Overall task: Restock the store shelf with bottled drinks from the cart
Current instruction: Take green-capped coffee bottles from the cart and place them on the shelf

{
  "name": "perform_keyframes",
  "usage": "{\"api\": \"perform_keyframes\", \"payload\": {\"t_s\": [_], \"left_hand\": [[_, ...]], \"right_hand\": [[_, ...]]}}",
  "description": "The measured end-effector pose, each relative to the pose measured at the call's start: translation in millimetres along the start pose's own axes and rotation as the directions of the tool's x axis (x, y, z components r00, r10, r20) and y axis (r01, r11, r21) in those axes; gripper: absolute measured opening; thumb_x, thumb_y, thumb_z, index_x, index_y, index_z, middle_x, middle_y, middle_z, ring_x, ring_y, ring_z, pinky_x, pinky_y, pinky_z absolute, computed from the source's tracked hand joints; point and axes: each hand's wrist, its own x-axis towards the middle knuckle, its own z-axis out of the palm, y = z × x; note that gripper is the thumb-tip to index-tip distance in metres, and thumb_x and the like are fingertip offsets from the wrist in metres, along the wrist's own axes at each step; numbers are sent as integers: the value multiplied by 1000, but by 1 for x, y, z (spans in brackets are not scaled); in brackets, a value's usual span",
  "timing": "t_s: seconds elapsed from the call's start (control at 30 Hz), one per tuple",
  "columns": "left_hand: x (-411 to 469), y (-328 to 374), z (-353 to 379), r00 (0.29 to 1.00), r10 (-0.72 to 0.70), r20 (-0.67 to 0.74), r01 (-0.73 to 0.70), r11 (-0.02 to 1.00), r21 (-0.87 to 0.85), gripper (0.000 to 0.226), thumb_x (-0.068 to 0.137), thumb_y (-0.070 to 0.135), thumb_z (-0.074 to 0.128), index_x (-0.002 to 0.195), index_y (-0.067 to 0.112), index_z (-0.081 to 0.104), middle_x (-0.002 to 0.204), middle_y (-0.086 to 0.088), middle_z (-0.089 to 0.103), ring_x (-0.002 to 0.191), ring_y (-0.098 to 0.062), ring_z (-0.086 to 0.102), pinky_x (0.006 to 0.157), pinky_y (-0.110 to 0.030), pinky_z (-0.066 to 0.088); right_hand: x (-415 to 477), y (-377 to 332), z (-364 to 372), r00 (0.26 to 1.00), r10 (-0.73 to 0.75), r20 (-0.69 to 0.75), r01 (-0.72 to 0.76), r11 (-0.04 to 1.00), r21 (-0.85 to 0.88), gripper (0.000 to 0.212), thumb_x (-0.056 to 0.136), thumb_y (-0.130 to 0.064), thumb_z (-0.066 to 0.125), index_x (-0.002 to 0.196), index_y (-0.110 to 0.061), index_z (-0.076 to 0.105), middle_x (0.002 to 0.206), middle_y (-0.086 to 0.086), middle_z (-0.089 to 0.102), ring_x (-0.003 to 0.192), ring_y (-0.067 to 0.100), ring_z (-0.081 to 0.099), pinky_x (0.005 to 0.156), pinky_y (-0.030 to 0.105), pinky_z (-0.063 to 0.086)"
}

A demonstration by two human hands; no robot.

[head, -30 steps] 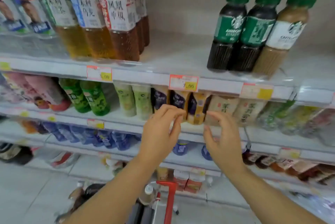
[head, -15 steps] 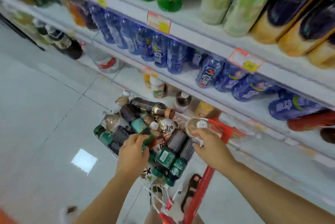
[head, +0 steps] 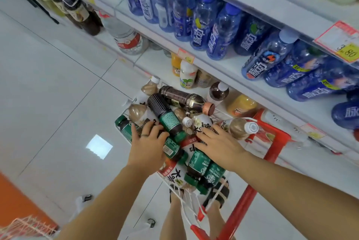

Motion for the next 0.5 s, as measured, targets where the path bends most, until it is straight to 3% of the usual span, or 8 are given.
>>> {"api": "perform_keyframes", "payload": {"t_s": [0.07,0.2,0.33,0.5], "left_hand": [[4,-8,-1,993,101,63,-111,980,168,69,80,32,60,141,32,27,149,1,28,143,-26,11,103,-65,-18],[15,-22,-7,971,235,49,-239,922,305,64,84,23,60,138,30,25,145,-2,34,140,-28,23,100,-58,-27],[18,-28,-2,954,291,80,-301,901,311,64,81,15,62,136,23,30,136,-4,40,126,-28,42,110,-53,-14],[5,-31,-11,959,265,99,-280,940,193,65,86,24,58,143,25,25,143,-7,30,128,-27,40,116,-44,7]], "right_hand": [[3,1,2,1000,-8,-22,8,1000,-16,45,94,-9,37,138,-20,38,138,11,44,133,30,32,115,45,4],[2,3,-4,999,-15,-31,16,999,30,43,91,-9,42,133,-21,44,127,10,47,122,29,37,108,42,19],[-20,3,-3,999,-7,-44,14,989,148,60,83,-5,55,137,-26,39,133,5,40,124,25,32,106,36,22],[-65,6,-20,981,181,-69,-122,853,507,65,80,-38,67,137,-35,36,134,-10,41,124,11,32,105,28,28]]}}
